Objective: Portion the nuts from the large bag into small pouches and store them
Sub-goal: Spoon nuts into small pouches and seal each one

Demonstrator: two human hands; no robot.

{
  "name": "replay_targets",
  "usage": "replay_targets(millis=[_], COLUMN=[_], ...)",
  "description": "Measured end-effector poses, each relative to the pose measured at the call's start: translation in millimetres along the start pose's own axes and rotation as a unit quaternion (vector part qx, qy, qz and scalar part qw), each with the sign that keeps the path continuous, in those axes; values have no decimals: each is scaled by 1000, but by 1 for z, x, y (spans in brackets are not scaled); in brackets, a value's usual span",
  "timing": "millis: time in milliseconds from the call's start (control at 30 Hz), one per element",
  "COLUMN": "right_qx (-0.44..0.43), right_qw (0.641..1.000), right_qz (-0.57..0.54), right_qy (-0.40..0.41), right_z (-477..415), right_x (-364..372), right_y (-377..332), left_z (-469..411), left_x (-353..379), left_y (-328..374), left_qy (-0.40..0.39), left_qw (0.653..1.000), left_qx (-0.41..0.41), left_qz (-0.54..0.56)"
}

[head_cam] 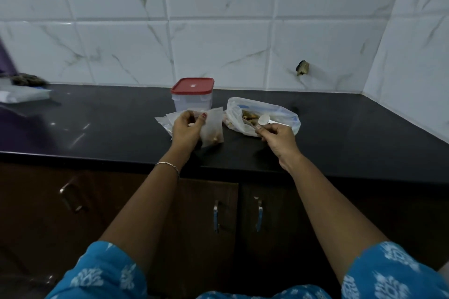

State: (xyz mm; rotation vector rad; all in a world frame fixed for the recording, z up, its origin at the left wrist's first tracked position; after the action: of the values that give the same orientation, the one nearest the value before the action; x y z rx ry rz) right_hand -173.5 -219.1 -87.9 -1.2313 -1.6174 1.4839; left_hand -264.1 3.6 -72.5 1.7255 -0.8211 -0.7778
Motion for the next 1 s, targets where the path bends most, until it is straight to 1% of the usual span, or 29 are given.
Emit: replay_targets(millis=[67,167,333,433,500,567,600,667,733,767,833,933,1000], right_qx=[5,8,9,4,-13,-33,-37,-41,-32,-21,2,16,8], right_qw=[1000,1000,1000,999,996,983,975,962,964,969,982,986,978], right_qz=[9,15,12,-15,-51,-84,-101,-123,-100,-71,-8,111,180], right_qy=[2,1,17,32,78,158,194,241,246,234,189,124,109], right_z=[-1,-2,-1,1,2,4,5,6,4,3,-3,-8,-11], right_x=[-1,-2,-4,-6,-11,-21,-26,-38,-48,-53,-61,-70,-74], right_y=[2,3,2,0,-3,-5,-5,-3,1,3,10,15,16], left_z=[-4,-6,-4,-1,3,8,10,13,15,15,14,6,1], left_x=[-22,-41,-43,-37,-36,-30,-25,-11,10,23,47,79,90], left_y=[-2,-5,-8,-5,2,11,17,28,37,39,38,23,10], left_qy=[31,52,54,72,125,166,168,142,93,63,-1,-91,-109], left_qw=[999,998,997,996,992,982,980,977,976,978,987,994,992], left_qx=[-21,-44,-43,-38,-14,46,77,134,173,177,145,49,4], left_qz=[-12,-1,39,21,-30,-71,-77,-85,-98,-96,-71,-42,-59])
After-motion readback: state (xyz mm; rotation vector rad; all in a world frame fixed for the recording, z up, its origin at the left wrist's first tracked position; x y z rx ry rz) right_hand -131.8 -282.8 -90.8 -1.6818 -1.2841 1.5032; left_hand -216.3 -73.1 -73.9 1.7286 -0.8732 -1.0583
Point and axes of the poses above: each hand's wrist, its own z-axis away from the middle knuckle, its own x-axis out of the palm, y = z × x, the point moved 3 cm from there along -z, towards the middle knuckle, and after that the axes turned 10 degrees about -y, right-handed, at the moved point
